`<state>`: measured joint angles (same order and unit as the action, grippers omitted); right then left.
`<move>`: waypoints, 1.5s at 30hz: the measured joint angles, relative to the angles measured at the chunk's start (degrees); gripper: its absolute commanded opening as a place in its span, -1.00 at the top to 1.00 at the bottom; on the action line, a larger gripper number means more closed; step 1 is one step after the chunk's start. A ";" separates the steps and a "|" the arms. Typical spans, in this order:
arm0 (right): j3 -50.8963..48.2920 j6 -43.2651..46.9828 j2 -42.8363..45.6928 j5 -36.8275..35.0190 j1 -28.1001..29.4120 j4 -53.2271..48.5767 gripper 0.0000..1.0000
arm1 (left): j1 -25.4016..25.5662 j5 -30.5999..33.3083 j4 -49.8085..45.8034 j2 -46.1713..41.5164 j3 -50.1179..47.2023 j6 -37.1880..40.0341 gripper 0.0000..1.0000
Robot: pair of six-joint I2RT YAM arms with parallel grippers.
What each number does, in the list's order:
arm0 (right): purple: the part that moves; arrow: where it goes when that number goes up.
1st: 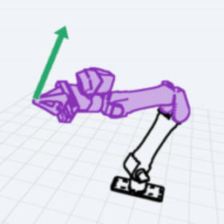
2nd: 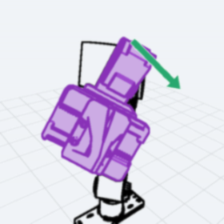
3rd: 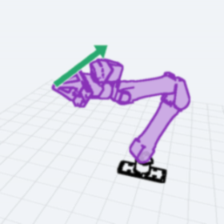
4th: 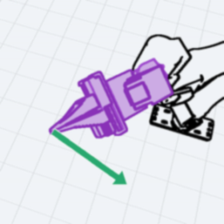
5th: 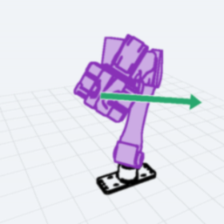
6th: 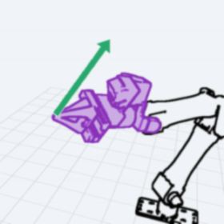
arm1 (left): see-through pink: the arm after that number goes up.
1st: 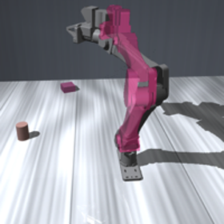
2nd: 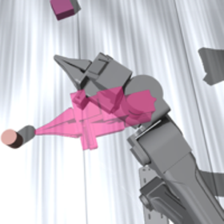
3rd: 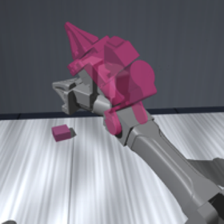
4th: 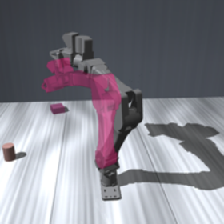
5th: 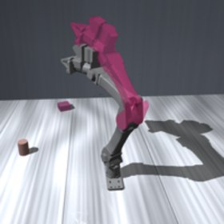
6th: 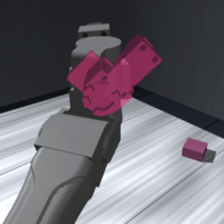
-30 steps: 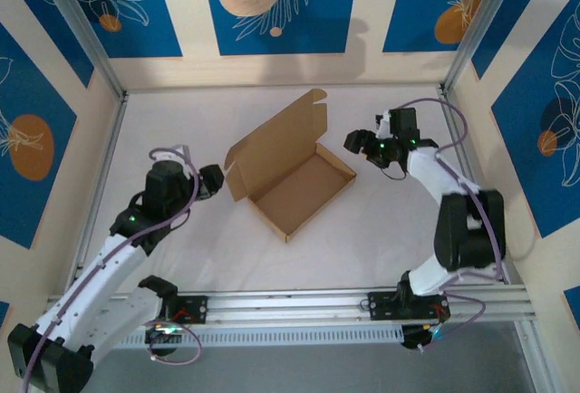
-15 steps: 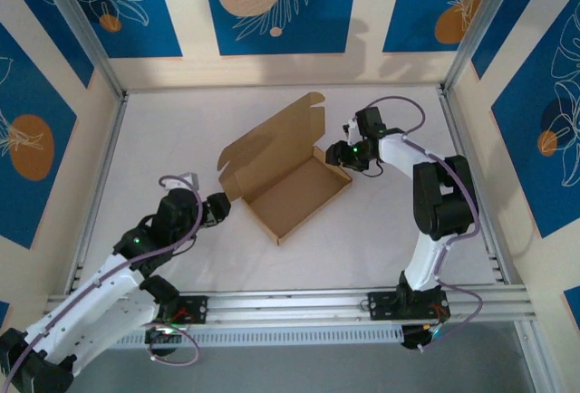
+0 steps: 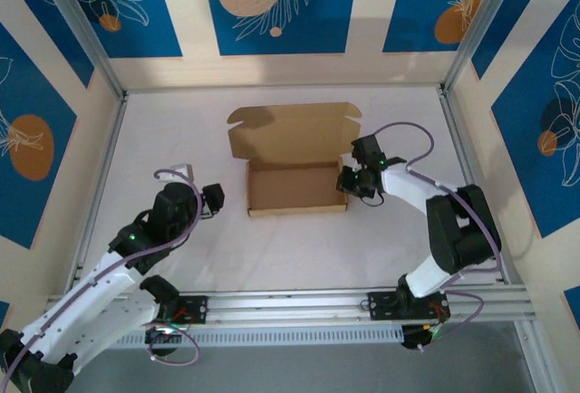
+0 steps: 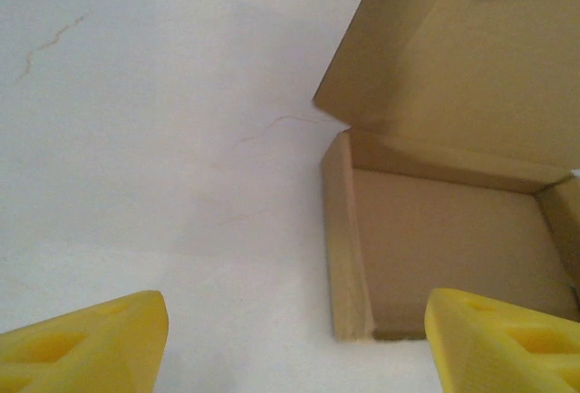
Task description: Fold the paper box
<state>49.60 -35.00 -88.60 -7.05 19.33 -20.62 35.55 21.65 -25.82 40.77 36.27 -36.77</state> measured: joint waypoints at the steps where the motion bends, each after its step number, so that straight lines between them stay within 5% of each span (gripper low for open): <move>1: -0.59 -0.61 0.74 -0.70 0.59 -0.20 0.28 | 0.00 0.02 0.22 0.96 0.04 0.94 -0.49; 11: -1.18 2.10 13.38 -6.03 2.73 -3.43 -0.47 | -0.20 -3.06 4.35 13.99 5.29 13.25 -0.28; 19: 3.93 6.69 22.88 -6.10 1.84 -8.50 -0.44 | -0.68 -4.50 7.87 23.89 13.49 20.37 -0.40; 27: 26.49 14.32 17.68 -6.32 1.07 -17.55 -0.40 | -8.31 -8.52 9.53 27.98 22.38 23.65 -0.37; 37: 47.54 -4.46 3.04 -2.43 -0.48 -26.25 -0.40 | -11.45 -13.05 13.03 29.90 22.60 17.09 -0.48; 45: 33.16 27.30 7.39 2.14 -2.71 -14.51 -0.57 | -17.92 -24.87 32.24 35.91 18.91 33.77 -0.49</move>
<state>82.76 -7.70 -81.21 -4.91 16.62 -35.14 17.63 -3.22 6.42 76.69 55.18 -3.01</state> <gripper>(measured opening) 0.778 0.739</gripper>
